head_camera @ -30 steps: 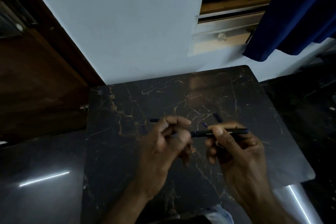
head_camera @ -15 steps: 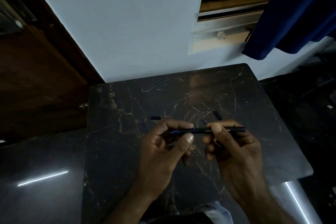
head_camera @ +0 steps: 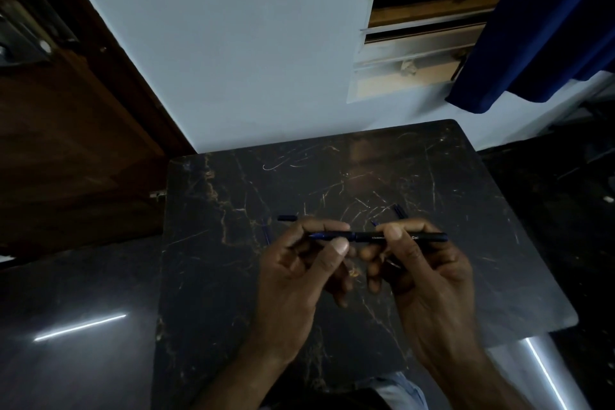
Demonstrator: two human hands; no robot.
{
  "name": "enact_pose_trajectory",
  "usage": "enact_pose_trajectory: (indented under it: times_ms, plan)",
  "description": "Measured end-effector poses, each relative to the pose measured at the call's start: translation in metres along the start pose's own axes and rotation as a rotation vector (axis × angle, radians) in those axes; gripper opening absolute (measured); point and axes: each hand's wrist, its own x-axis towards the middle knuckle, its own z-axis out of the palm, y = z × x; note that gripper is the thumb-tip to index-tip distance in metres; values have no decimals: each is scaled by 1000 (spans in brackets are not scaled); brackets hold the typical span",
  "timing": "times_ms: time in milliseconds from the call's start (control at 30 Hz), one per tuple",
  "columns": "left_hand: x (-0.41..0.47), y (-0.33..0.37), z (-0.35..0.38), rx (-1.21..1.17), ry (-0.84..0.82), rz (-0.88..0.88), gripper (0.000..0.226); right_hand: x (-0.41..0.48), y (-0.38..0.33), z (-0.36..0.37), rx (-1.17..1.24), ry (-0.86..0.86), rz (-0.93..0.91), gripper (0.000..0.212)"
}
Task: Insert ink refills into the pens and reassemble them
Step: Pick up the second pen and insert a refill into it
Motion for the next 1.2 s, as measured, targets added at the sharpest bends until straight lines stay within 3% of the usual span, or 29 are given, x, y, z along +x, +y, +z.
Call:
enact_pose_trajectory:
  times_ms: [167,367,567,700,967,1200]
  plan:
    - [-1,-1,10,19,146,-26,41,-5,4,3,-19,-26,4,29]
    - [1,0,7,46,151,-56,60,-9,4,4,-1,-23,15,29]
    - [1,4,1,-16,8,-29,29,-1,-1,3,35,-3,10,28]
    - [5,5,5,-41,79,-1,19,3,-1,4,90,19,17,25]
    - [14,15,-5,-211,156,-40,25,12,1,3,177,47,91,14]
    - [16,16,-11,107,152,85,22,16,8,5,222,27,125,12]
